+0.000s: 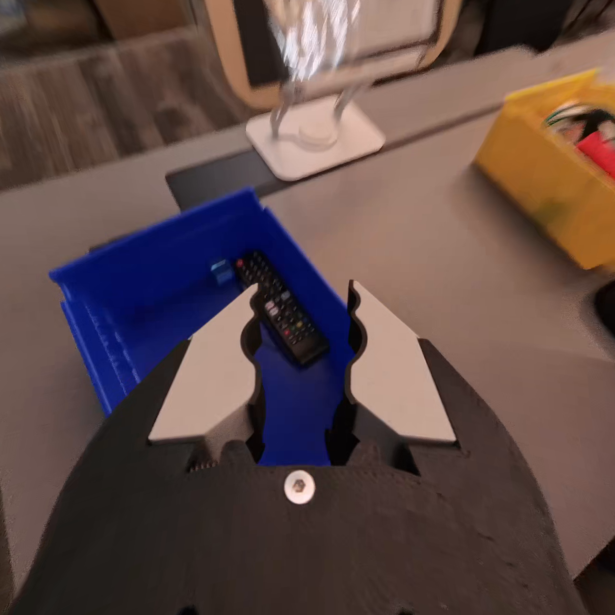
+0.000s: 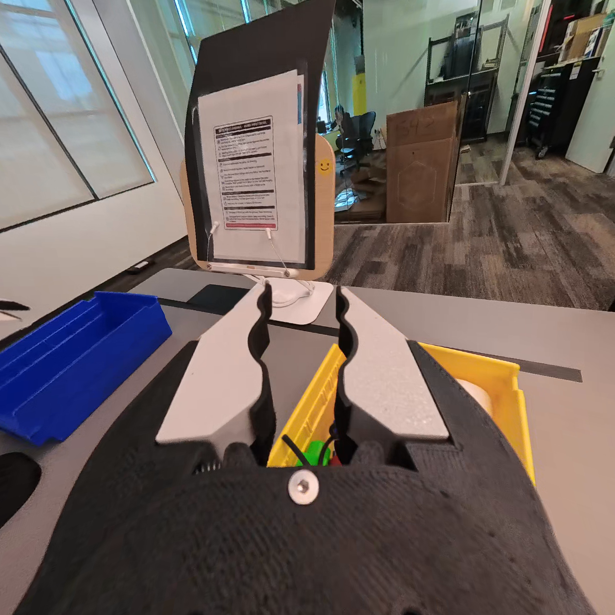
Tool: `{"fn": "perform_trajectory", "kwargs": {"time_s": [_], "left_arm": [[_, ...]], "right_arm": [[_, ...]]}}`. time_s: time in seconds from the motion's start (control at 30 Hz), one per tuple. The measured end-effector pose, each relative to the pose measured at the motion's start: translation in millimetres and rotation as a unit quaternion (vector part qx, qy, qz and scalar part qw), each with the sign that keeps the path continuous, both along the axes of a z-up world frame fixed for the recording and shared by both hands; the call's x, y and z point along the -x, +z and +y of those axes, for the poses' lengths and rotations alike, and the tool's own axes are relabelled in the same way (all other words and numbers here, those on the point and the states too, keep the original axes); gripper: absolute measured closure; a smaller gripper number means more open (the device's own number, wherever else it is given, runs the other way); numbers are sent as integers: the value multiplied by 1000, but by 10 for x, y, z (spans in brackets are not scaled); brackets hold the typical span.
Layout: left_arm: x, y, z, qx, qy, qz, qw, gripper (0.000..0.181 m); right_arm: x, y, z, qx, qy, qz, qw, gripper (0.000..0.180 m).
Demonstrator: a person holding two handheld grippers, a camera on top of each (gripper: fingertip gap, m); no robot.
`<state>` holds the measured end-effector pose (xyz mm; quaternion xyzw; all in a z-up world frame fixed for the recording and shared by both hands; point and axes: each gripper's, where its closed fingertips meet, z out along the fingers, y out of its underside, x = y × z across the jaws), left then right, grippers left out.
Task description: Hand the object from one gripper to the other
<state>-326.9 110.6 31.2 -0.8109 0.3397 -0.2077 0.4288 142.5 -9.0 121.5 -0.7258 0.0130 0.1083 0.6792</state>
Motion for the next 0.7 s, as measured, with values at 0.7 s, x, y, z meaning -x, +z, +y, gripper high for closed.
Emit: {"fn": "perform_trajectory", "kwargs": {"time_s": [0.7], "left_arm": [[-100,-1703,366,249,62,188,948,128]], "right_arm": [[-97,-231,74,47,-14,-3,999,143]]}}
